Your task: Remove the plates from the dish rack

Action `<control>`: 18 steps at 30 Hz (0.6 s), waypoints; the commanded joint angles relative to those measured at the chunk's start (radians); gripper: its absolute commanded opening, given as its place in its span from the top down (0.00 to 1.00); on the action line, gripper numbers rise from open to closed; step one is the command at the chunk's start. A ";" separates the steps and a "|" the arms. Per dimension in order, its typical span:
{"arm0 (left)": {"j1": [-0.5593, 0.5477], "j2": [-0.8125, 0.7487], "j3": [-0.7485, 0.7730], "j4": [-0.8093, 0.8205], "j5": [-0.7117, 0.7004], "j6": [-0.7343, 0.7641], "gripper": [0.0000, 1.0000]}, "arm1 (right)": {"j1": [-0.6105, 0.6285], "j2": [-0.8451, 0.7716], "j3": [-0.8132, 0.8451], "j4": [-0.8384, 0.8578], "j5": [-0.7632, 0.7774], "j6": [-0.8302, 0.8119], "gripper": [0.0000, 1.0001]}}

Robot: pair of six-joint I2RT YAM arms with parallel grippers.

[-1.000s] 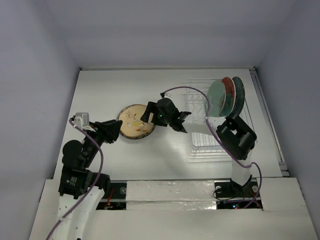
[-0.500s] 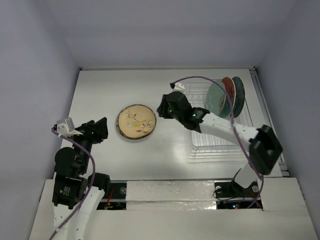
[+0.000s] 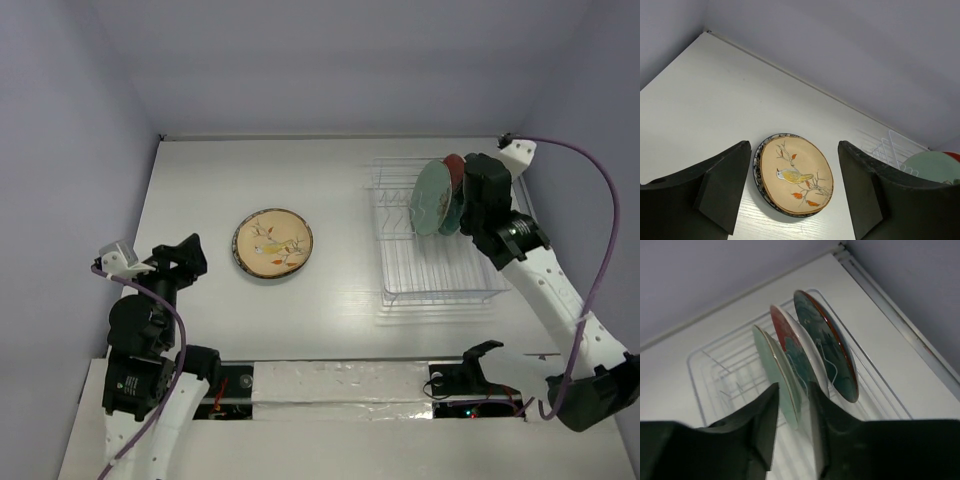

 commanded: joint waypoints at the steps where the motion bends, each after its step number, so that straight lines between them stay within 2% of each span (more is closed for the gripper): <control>1: -0.006 -0.006 0.005 0.026 0.004 -0.010 0.32 | -0.079 0.068 -0.016 -0.056 -0.002 -0.082 0.59; 3: -0.006 -0.013 -0.005 0.033 0.007 -0.013 0.28 | -0.110 0.118 -0.007 -0.047 -0.034 -0.088 0.57; 8: -0.006 -0.021 -0.016 0.038 0.011 -0.016 0.25 | -0.168 0.212 -0.019 0.019 -0.105 -0.093 0.54; 14: -0.006 -0.015 -0.024 0.053 0.039 -0.009 0.25 | -0.204 0.315 -0.019 0.063 -0.094 -0.093 0.53; 18: -0.006 -0.015 -0.025 0.058 0.053 0.001 0.25 | -0.213 0.359 -0.002 0.089 -0.106 -0.108 0.59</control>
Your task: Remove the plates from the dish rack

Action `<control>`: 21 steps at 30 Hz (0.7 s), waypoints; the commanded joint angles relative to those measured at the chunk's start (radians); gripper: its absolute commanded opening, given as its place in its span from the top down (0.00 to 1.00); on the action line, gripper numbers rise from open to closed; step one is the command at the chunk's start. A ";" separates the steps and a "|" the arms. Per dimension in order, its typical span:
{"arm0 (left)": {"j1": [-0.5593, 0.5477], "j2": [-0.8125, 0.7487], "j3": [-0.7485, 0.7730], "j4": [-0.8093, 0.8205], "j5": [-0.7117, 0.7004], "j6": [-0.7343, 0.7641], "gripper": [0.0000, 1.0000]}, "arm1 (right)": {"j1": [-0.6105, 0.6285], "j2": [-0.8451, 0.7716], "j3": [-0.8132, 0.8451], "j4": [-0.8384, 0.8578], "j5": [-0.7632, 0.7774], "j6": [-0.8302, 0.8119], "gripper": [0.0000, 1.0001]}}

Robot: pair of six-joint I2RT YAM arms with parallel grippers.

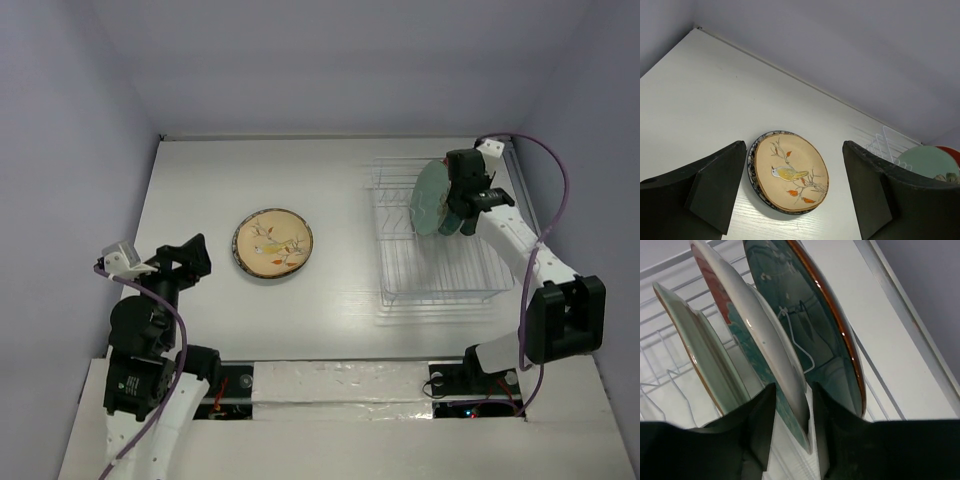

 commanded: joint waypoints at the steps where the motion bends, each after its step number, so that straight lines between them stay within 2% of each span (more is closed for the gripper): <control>1: -0.005 -0.005 -0.012 0.051 0.023 0.010 0.25 | -0.011 0.020 0.028 0.078 0.000 -0.028 0.66; 3: -0.005 -0.007 -0.012 0.051 0.023 0.010 0.25 | -0.011 0.043 0.047 0.056 0.018 -0.033 0.76; 4: -0.005 -0.010 -0.012 0.051 0.023 0.012 0.25 | -0.011 0.043 0.053 0.050 0.023 -0.034 0.85; 8: -0.005 -0.008 -0.012 0.057 0.033 0.013 0.25 | -0.011 -0.034 0.067 0.032 0.034 -0.062 0.99; 12: -0.005 -0.008 -0.013 0.060 0.040 0.018 0.25 | -0.011 -0.130 0.125 -0.010 0.012 -0.103 1.00; 21: -0.005 -0.007 -0.013 0.060 0.043 0.018 0.25 | 0.000 -0.239 0.326 -0.143 0.001 -0.166 1.00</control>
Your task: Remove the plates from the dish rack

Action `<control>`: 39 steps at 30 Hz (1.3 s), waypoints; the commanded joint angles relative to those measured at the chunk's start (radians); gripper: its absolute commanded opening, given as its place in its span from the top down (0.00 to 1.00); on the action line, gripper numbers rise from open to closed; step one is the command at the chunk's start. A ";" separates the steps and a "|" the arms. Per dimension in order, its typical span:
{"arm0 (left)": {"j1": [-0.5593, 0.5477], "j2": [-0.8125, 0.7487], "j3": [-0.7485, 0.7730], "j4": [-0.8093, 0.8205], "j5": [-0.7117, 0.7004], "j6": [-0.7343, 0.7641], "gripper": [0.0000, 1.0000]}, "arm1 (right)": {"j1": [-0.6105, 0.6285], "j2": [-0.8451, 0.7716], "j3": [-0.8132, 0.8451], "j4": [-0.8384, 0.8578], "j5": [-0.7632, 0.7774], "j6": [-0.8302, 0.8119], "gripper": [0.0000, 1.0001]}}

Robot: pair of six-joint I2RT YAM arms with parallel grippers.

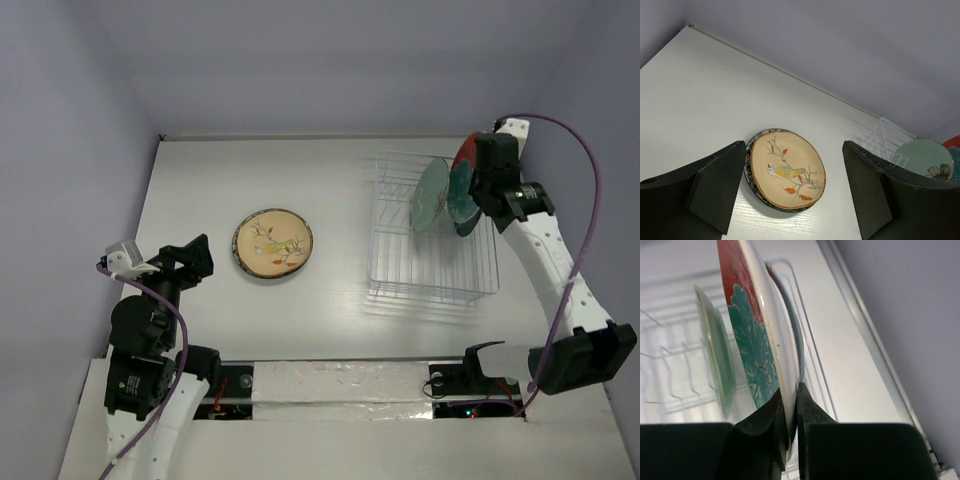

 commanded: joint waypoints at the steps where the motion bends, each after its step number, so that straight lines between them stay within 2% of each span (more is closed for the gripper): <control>1: -0.005 -0.008 -0.004 0.050 0.011 0.016 0.25 | 0.013 -0.110 0.184 0.085 0.046 -0.016 1.00; 4: -0.005 -0.006 -0.006 0.052 0.015 0.016 0.25 | 0.025 -0.165 0.230 0.050 0.049 -0.018 1.00; 9: -0.005 -0.003 -0.007 0.057 0.027 0.019 0.25 | 0.145 -0.256 0.269 0.068 0.048 0.007 1.00; 12: -0.005 -0.003 -0.007 0.061 0.027 0.020 0.26 | 0.189 -0.284 0.180 0.199 -0.156 0.083 1.00; 13: -0.005 -0.005 -0.007 0.061 0.027 0.019 0.25 | 0.190 -0.290 0.145 0.247 -0.313 0.114 1.00; 16: -0.005 -0.014 -0.007 0.060 0.023 0.017 0.26 | 0.245 -0.264 0.018 0.452 -0.528 0.254 1.00; 23: -0.005 -0.022 -0.009 0.061 0.024 0.019 0.25 | 0.396 0.004 -0.077 0.854 -0.745 0.538 1.00; 30: -0.005 -0.022 -0.010 0.064 0.029 0.022 0.26 | 0.521 0.266 -0.051 1.005 -0.762 0.679 1.00; 39: -0.005 -0.020 -0.012 0.069 0.040 0.022 0.26 | 0.564 0.466 -0.092 1.145 -0.784 0.809 1.00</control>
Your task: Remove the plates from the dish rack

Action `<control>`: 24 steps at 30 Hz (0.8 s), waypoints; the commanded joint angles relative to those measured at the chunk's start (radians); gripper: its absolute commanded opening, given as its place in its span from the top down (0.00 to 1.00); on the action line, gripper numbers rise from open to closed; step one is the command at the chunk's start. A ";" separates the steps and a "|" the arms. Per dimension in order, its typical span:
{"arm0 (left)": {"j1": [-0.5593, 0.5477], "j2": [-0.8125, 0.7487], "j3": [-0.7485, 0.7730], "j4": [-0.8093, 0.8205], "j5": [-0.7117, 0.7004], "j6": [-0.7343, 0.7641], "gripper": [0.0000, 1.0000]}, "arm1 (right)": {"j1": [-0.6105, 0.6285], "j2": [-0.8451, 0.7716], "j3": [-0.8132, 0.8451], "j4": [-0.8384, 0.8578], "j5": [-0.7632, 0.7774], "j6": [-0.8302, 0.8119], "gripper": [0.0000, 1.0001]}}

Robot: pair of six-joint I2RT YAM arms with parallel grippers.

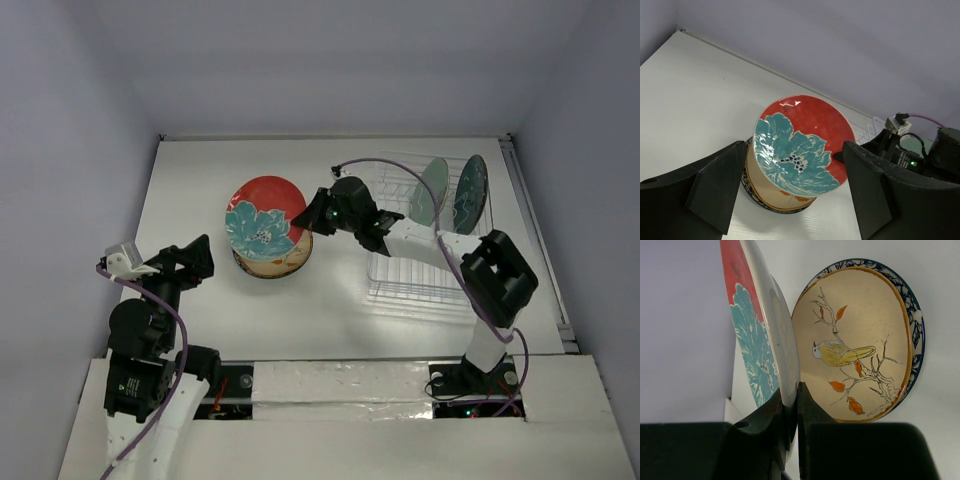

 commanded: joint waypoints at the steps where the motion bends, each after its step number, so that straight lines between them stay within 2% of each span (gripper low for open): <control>1: -0.005 -0.007 -0.010 0.053 0.013 0.016 0.25 | 0.004 -0.009 0.013 0.329 -0.028 0.112 1.00; 16: -0.005 -0.008 -0.011 0.056 0.019 0.019 0.25 | 0.022 0.106 -0.105 0.447 -0.068 0.191 1.00; 18: -0.005 -0.008 -0.011 0.056 0.020 0.019 0.25 | 0.022 0.112 -0.119 0.458 -0.070 0.197 0.94; 19: -0.005 -0.008 -0.011 0.054 0.020 0.019 0.25 | 0.022 0.115 -0.133 0.459 -0.070 0.201 0.85; 22: -0.005 -0.007 -0.011 0.057 0.023 0.019 0.25 | 0.022 0.120 -0.145 0.439 -0.067 0.189 0.68; 23: -0.005 -0.007 -0.011 0.057 0.025 0.019 0.25 | 0.022 0.115 -0.152 0.416 -0.056 0.171 0.58; 24: -0.005 -0.007 -0.013 0.057 0.025 0.019 0.25 | 0.022 0.115 -0.152 0.399 -0.051 0.159 0.52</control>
